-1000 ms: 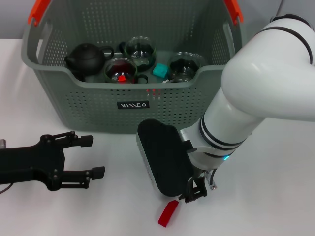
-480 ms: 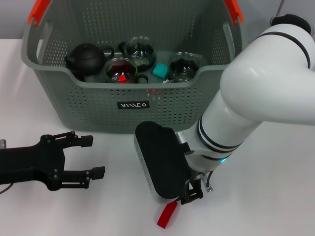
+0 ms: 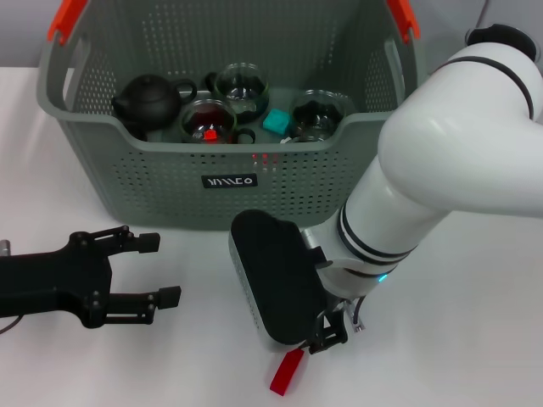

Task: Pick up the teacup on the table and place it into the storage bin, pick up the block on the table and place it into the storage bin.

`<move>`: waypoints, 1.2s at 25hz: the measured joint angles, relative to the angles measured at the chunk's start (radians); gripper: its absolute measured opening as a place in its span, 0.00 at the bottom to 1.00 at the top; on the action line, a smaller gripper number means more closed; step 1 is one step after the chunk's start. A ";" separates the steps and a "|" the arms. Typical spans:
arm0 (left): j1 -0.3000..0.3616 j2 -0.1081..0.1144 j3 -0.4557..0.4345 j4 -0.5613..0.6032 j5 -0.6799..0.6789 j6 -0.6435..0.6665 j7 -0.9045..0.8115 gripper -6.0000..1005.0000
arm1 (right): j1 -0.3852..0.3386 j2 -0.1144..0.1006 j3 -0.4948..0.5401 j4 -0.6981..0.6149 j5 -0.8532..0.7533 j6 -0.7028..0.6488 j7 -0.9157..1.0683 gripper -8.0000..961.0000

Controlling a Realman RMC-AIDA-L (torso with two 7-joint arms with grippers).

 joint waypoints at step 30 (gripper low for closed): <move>0.000 0.004 -0.014 -0.003 0.000 0.005 0.003 0.88 | 0.000 -0.019 0.097 -0.067 0.029 -0.060 0.072 0.18</move>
